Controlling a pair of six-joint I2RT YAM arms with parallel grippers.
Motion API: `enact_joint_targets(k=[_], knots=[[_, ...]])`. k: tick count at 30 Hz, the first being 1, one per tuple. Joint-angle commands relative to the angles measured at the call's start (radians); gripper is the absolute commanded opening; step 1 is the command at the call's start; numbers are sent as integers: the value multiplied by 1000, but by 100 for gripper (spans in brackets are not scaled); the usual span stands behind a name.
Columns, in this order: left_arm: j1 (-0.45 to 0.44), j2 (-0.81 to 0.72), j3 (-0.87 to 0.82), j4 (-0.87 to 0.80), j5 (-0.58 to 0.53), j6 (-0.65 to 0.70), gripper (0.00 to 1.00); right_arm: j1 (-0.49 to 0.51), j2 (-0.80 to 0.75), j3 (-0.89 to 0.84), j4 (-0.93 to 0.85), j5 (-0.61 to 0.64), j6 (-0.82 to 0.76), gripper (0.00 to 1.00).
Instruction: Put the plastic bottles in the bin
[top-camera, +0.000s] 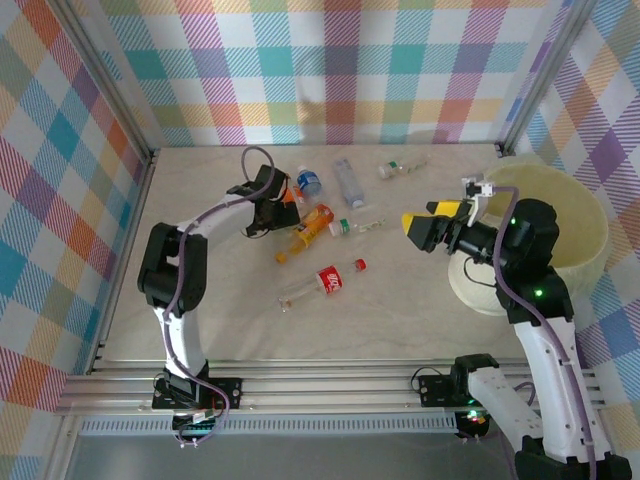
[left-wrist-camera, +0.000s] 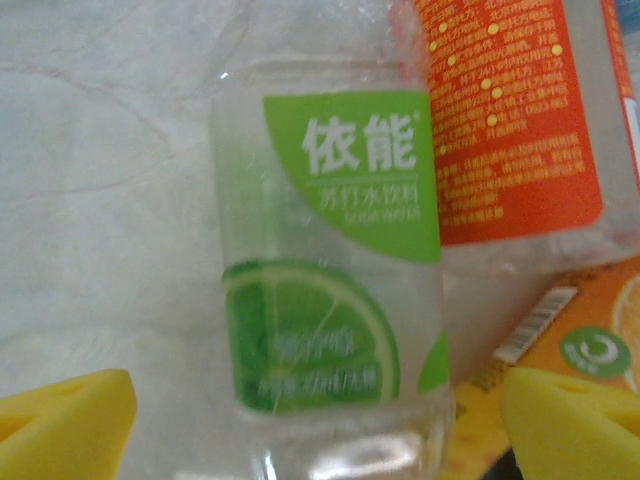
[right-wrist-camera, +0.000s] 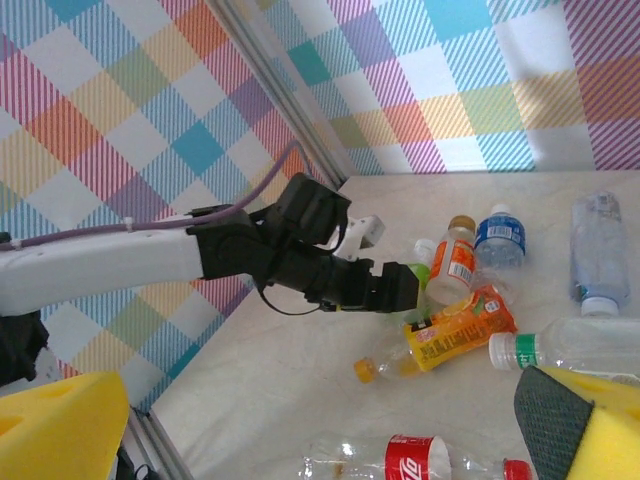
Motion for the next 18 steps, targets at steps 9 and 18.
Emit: enact_joint_targets(k=[9,18], knots=[[28,45,-26,138,117,106,85,8,-20,-4,-26,40,-20,100],[40,77,-62,147,99,118,77,8,18,5,-27,128,39,100]])
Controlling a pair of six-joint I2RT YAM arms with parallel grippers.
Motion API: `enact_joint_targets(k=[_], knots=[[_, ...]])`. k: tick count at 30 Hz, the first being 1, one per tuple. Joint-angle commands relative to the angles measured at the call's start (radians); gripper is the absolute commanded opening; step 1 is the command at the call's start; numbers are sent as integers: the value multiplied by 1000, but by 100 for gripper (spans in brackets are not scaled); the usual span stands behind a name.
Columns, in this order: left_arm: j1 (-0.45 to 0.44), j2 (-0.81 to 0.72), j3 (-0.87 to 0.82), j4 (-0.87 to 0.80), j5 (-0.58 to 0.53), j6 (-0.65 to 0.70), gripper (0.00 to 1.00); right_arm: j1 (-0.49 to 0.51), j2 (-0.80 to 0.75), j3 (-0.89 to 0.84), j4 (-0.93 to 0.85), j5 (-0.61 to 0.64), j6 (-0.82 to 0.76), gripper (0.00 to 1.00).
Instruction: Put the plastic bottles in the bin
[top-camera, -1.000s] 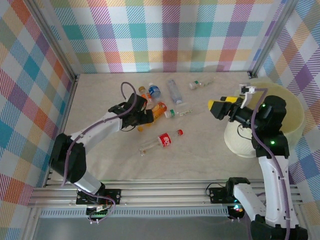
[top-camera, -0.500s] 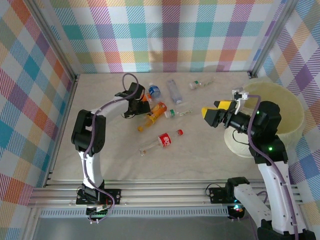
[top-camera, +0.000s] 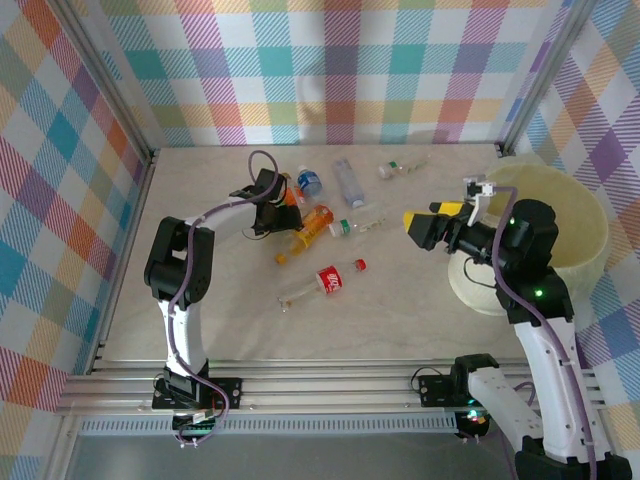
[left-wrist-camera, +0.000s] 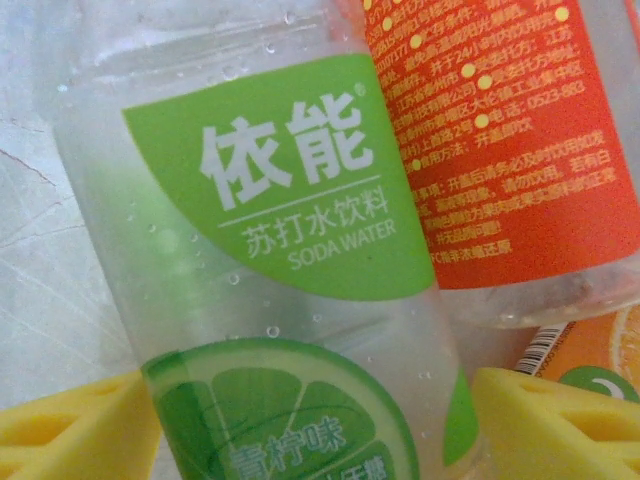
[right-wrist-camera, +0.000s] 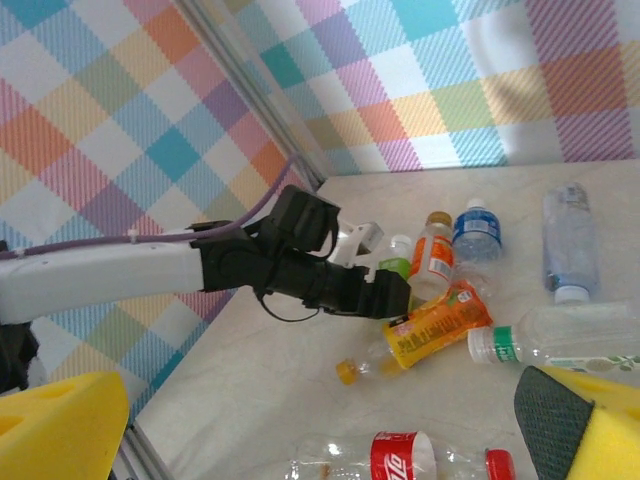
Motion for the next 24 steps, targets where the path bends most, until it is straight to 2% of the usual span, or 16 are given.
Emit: enact_joint_targets(k=[1,4,10,16,24], knots=[[9,28,-27,20,-6,20,75,5,8,4,-14,100,47,100],[9,30,-34,28,-12,18,68,5,17,-1,-44,229,119,100],[10,1,-47,31,-8,37,56,5,11,-9,-28,241,195,100],[9,-79,-106,72,-22,52,51,5,-44,-98,186,41,219,100],[9,-250,-206,97,-42,49,49,18,22,-88,197,-18,266,100]])
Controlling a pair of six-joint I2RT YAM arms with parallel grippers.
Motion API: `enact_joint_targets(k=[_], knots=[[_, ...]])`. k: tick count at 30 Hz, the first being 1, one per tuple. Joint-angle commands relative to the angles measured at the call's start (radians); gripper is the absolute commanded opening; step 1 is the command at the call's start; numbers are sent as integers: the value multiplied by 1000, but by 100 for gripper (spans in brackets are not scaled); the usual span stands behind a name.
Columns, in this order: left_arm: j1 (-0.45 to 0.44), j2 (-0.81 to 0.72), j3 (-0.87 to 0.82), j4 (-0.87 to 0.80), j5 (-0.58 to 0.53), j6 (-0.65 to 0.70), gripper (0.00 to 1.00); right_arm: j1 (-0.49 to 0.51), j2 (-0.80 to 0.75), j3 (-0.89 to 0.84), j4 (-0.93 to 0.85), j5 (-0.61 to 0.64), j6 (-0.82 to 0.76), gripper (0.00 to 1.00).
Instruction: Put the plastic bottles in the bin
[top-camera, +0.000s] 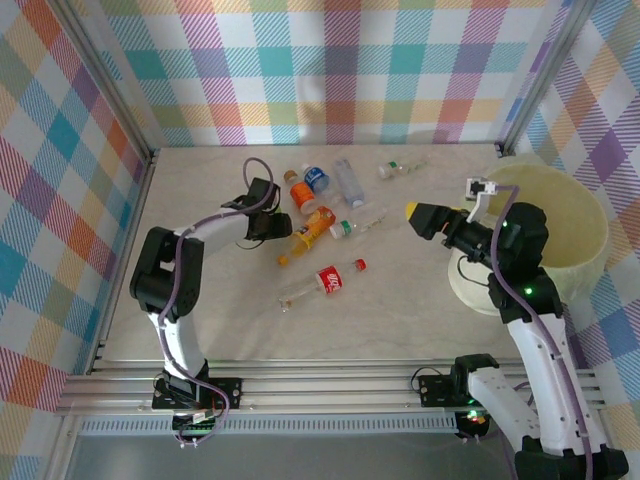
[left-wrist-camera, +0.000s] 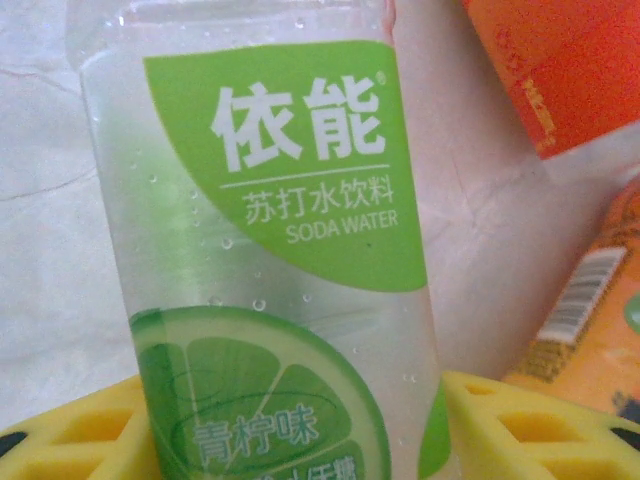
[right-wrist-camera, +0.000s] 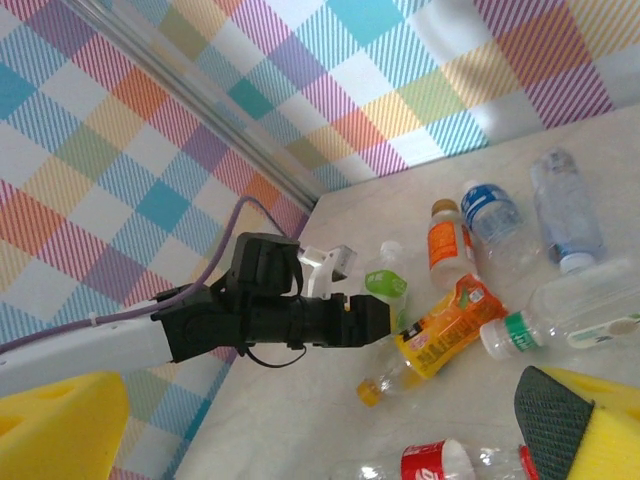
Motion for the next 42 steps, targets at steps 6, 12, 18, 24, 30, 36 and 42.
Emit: enact_joint_targets(k=[6,12,18,24,30,36,42], knots=[[-4,-284,-80,20,106,-23,46,70,59,11,115,-59,12,100],[-99,-444,-117,20,86,0,44,138,105,18,142,14,-13,100],[-231,-556,-131,20,64,50,41,175,139,13,188,131,28,100],[-366,-618,-106,56,62,107,40,181,155,-3,259,109,65,100],[-468,-624,-61,44,34,197,38,210,216,63,169,74,72,100],[-543,-570,1,-8,5,280,37,294,257,103,159,2,-23,100],[-563,-538,8,59,50,278,37,355,279,122,106,48,-100,100]])
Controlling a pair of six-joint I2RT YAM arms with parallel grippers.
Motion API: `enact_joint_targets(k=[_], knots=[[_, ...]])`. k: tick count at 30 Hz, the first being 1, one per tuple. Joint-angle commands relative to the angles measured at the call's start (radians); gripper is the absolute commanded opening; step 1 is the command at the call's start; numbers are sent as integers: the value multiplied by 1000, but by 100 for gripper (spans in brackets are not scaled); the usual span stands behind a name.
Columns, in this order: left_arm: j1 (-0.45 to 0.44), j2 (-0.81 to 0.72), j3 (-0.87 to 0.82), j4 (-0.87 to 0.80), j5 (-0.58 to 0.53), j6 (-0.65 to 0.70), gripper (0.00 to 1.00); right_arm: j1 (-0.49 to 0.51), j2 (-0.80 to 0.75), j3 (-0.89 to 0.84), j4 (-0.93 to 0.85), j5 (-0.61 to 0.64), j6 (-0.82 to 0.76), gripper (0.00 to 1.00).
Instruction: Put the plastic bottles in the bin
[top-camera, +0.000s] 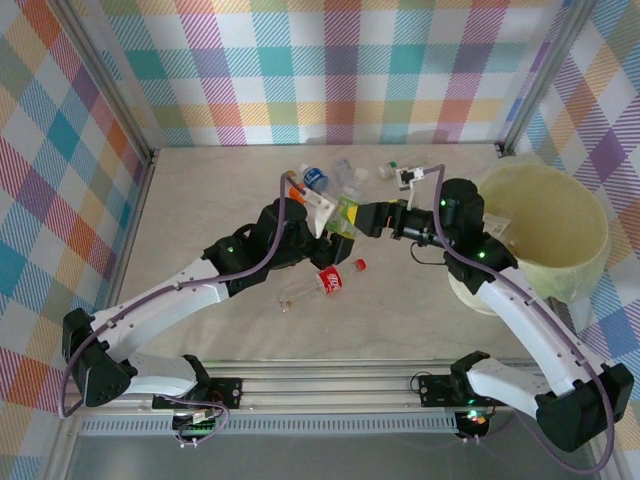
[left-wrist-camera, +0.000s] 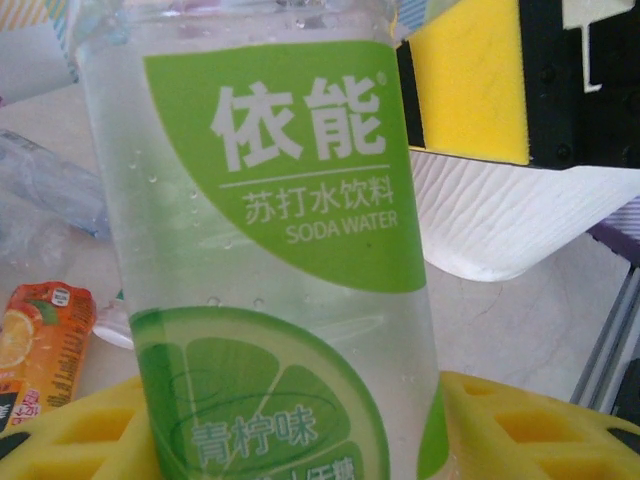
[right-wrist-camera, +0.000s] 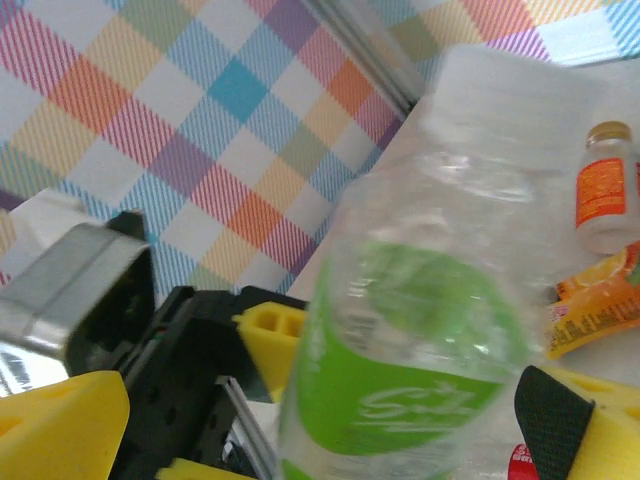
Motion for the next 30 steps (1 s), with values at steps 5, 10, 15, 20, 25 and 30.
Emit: enact_joint_targets(k=[5,10,15,20,25,30], knots=[[-29,5,10,88,46,43,37,16,32,37,-53,105,-35,100],[-33,-1,-2,104,39,43,37,16,61,35,-40,213,41,100],[-33,-3,-12,93,17,38,37,16,79,63,-88,295,104,100],[-33,1,-18,95,24,37,37,17,101,58,11,115,143,98],[-33,12,-16,113,34,32,37,16,139,74,14,68,178,88],[-33,19,-20,118,38,25,37,15,154,76,20,22,179,77]])
